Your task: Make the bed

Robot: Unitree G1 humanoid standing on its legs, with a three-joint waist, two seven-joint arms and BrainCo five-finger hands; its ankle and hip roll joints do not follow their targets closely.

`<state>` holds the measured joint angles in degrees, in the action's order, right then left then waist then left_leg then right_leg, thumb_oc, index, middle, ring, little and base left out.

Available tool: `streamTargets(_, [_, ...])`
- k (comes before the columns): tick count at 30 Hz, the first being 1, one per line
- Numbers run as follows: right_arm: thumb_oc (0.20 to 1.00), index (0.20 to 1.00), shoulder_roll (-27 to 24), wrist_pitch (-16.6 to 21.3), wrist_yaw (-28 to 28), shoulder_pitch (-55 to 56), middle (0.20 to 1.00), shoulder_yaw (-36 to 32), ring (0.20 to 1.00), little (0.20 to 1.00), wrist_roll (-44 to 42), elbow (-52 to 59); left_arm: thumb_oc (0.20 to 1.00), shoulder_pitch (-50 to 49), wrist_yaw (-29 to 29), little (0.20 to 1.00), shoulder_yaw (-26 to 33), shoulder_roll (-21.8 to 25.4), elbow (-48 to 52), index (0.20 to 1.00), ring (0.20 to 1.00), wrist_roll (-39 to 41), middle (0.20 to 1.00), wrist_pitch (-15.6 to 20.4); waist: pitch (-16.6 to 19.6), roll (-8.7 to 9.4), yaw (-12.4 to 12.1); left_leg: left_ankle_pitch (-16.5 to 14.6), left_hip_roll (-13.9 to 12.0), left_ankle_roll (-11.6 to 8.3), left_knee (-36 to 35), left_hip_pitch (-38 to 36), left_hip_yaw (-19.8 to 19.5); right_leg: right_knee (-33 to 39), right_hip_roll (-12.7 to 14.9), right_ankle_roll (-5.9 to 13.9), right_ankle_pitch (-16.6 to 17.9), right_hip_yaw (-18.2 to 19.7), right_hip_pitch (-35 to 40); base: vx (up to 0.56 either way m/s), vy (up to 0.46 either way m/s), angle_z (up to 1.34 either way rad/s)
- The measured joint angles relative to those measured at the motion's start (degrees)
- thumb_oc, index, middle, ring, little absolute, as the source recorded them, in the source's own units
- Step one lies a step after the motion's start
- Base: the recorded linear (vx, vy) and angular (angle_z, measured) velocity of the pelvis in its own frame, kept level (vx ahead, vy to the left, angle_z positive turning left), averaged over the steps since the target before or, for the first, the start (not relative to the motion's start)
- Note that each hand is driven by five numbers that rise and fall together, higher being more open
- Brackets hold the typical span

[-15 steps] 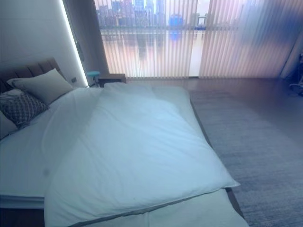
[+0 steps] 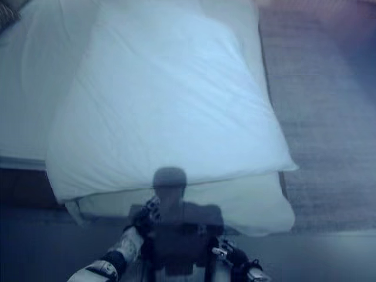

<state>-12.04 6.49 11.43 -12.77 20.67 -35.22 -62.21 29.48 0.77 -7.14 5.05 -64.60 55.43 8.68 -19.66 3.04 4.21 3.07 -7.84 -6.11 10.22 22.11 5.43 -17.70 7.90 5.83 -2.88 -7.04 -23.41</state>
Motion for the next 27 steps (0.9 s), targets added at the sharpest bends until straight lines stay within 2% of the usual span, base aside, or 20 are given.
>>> streamTargets(1, [1.000,1.000,-0.68,0.06,-0.02,0.45,1.000,0.04,1.000,1.000,-1.01,2.67,1.000,1.51,0.70,1.000,1.70,-0.02,0.96,1.000,1.000,2.41,1.000,0.60,-0.03,0.13,1.33,-1.26,-0.04,0.02,3.41,3.42,-0.01,-3.84,0.66,-0.20,-2.06,-0.27,-3.44,-0.02,-0.004,0.19])
streamTargets(3, [1.000,1.000,-0.72,0.34,-0.30,-0.87,1.000,-0.02,1.000,1.000,-2.11,4.52,1.000,4.58,1.07,1.000,2.78,0.24,2.38,1.000,1.000,4.91,1.000,1.75,-1.11,0.34,1.62,-1.46,-0.21,-0.31,6.07,7.35,-0.65,-7.35,0.68,-0.86,-2.39,-0.13,-7.46,-0.01,-0.001,0.07])
streamTargets(8, [1.000,1.000,-0.89,0.38,-0.43,-1.40,1.000,0.06,1.000,1.000,-3.58,7.40,1.000,7.47,1.46,1.000,4.68,0.77,3.86,1.000,1.000,9.71,1.000,3.54,-1.87,0.68,3.25,-2.22,-0.88,-0.73,9.05,10.37,-0.76,-9.64,0.34,-1.34,-2.93,0.09,-10.47,0.01,-0.011,-0.06])
streamTargets(9, [1.000,1.000,-1.09,0.58,-0.43,-1.32,1.000,0.05,1.000,1.000,-4.15,8.26,1.000,8.19,1.46,1.000,5.74,0.28,4.84,1.000,1.000,11.02,1.000,4.01,-1.86,0.76,3.24,-3.45,-1.12,-0.47,10.56,11.81,-0.68,-10.45,0.34,-1.22,-3.67,0.12,-11.87,0.03,-0.016,-0.08])
streamTargets(11, [1.000,1.000,-1.16,0.73,-0.46,-1.47,1.000,0.00,1.000,1.000,-5.00,8.87,1.000,10.34,1.54,1.000,7.74,0.15,4.99,1.000,1.000,13.31,1.000,4.88,-1.89,0.84,3.65,-3.61,-1.37,-0.69,11.69,14.07,-0.83,-11.85,0.25,-1.43,-3.91,0.20,-14.22,0.01,-0.028,-0.04])
streamTargets(14, [1.000,1.000,-1.23,1.09,-0.49,-1.51,1.000,0.04,1.000,1.000,-6.07,10.03,1.000,11.60,1.59,1.000,10.79,0.79,5.05,1.000,1.000,16.11,1.000,6.10,-1.89,0.86,4.84,-3.58,-1.77,-0.66,12.41,15.05,-0.89,-12.59,0.01,-1.65,-3.97,0.18,-15.25,0.01,0.003,-0.02])
streamTargets(22, [1.000,1.000,-1.47,1.19,-0.85,-1.39,1.000,0.25,1.000,1.000,-6.02,10.85,1.000,15.15,1.64,1.000,12.51,3.20,4.88,1.000,1.000,18.66,1.000,7.17,-1.50,1.47,6.06,-3.55,-2.23,-1.13,13.11,17.56,-0.66,-12.54,-0.57,-2.35,-3.16,0.73,-17.82,0.00,0.016,-0.05])
streamTargets(27, [1.000,1.000,-1.45,1.72,-0.94,-1.23,1.000,0.72,1.000,1.000,-5.97,13.11,1.000,17.10,2.32,1.000,12.47,5.11,4.68,1.000,1.000,19.14,1.000,7.09,-0.35,3.25,6.04,-3.61,-2.26,-1.20,13.26,18.74,-0.45,-11.94,-0.85,-2.28,-2.66,1.47,-19.38,-0.01,0.022,-0.08])
